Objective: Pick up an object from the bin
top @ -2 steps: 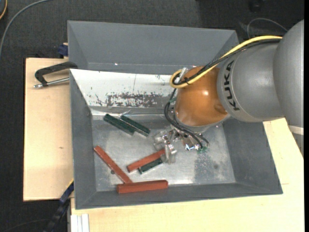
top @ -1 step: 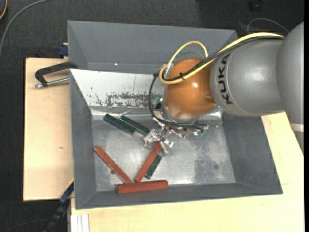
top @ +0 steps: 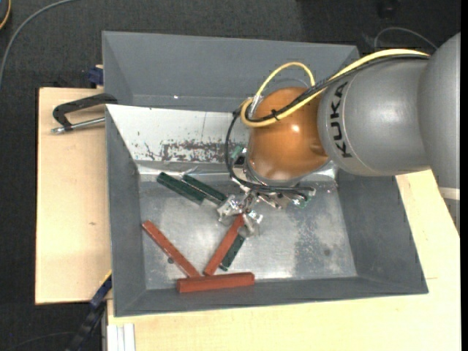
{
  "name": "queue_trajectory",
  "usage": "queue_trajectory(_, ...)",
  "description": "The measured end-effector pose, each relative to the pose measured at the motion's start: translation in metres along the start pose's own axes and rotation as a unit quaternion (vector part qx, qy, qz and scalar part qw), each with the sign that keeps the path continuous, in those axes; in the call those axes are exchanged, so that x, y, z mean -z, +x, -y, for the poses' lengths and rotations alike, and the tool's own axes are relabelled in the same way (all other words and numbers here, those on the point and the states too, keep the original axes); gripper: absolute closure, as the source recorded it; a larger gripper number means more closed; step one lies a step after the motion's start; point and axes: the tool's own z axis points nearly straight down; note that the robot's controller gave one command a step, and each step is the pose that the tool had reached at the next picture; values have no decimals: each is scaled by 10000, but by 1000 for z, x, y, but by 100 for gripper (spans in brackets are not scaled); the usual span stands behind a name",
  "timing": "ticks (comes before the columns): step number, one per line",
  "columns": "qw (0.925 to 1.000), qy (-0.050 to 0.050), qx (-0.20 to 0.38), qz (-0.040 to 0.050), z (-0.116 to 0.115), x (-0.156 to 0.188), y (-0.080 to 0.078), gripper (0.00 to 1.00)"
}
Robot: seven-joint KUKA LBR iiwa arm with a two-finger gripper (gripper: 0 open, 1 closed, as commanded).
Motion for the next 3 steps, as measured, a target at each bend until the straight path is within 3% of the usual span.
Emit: queue_trajectory(3, 10000, -2, -1, 0, 0, 0, 0, 100)
